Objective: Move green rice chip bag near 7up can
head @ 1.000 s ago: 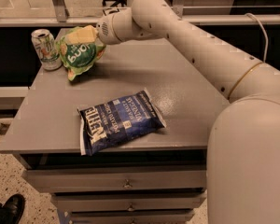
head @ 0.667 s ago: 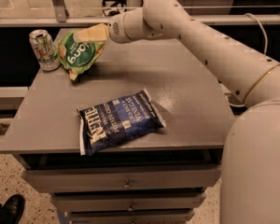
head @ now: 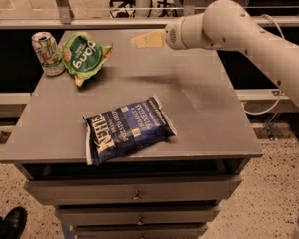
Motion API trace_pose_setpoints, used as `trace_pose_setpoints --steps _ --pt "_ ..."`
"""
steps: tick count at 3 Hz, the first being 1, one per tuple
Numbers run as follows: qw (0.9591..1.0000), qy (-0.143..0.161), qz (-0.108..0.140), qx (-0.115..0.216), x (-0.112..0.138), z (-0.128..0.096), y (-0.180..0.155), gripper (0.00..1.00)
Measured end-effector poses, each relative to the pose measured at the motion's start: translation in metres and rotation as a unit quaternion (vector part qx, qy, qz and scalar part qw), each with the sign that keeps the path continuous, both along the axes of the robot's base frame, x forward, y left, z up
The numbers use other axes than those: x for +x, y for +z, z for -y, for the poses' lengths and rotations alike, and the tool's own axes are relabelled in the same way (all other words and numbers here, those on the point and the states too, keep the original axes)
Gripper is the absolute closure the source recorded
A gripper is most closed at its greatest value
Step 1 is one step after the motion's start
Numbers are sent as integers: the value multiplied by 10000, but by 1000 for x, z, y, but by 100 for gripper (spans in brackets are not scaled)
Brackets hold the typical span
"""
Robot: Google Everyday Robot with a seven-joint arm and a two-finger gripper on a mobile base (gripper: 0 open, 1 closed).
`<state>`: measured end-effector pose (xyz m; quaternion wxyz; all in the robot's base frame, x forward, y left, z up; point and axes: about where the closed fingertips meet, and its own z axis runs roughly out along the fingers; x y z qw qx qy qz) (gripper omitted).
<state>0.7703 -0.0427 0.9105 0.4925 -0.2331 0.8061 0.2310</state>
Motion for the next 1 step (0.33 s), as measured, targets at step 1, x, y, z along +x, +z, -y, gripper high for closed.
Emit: trace_pose_setpoints --steps 1 --pt "10000 -52 19 -5 0 7 0 0"
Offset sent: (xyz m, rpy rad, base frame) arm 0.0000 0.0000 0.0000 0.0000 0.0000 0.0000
